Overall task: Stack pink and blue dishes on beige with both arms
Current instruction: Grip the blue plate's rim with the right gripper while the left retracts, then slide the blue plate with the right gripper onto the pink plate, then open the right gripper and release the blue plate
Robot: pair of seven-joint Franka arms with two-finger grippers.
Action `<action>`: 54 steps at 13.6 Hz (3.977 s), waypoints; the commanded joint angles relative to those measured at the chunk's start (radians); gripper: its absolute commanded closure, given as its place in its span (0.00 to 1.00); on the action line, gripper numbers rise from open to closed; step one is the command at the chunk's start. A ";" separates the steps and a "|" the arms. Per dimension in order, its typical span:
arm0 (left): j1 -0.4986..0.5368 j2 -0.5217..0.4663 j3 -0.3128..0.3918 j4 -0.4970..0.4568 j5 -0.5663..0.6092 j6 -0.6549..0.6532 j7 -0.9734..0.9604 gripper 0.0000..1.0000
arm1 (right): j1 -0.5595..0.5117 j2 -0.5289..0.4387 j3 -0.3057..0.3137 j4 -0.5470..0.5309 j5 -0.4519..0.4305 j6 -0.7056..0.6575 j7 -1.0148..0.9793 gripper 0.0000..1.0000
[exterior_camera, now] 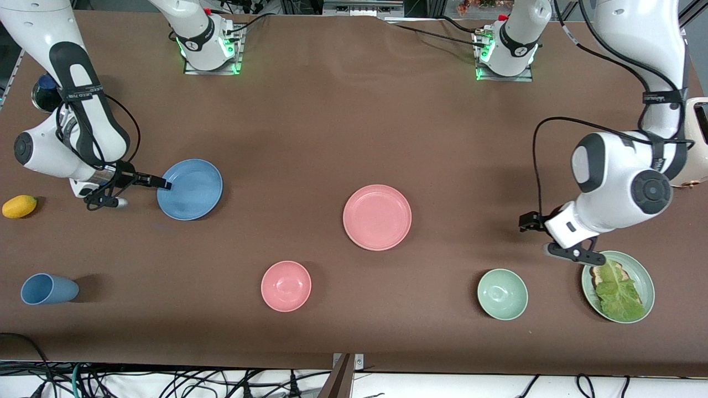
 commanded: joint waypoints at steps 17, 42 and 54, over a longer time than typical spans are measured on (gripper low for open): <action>0.109 -0.137 -0.004 0.314 0.027 -0.573 -0.077 0.01 | 0.016 0.009 0.111 0.379 0.025 -0.448 0.093 1.00; 0.279 -0.470 -0.197 0.143 0.059 -0.813 -0.241 0.00 | 0.671 0.373 0.195 0.714 -0.125 0.061 0.940 1.00; 0.299 -0.484 -0.317 0.126 0.154 -0.793 -0.308 0.00 | 0.676 0.238 0.068 0.705 -0.228 -0.182 0.928 0.00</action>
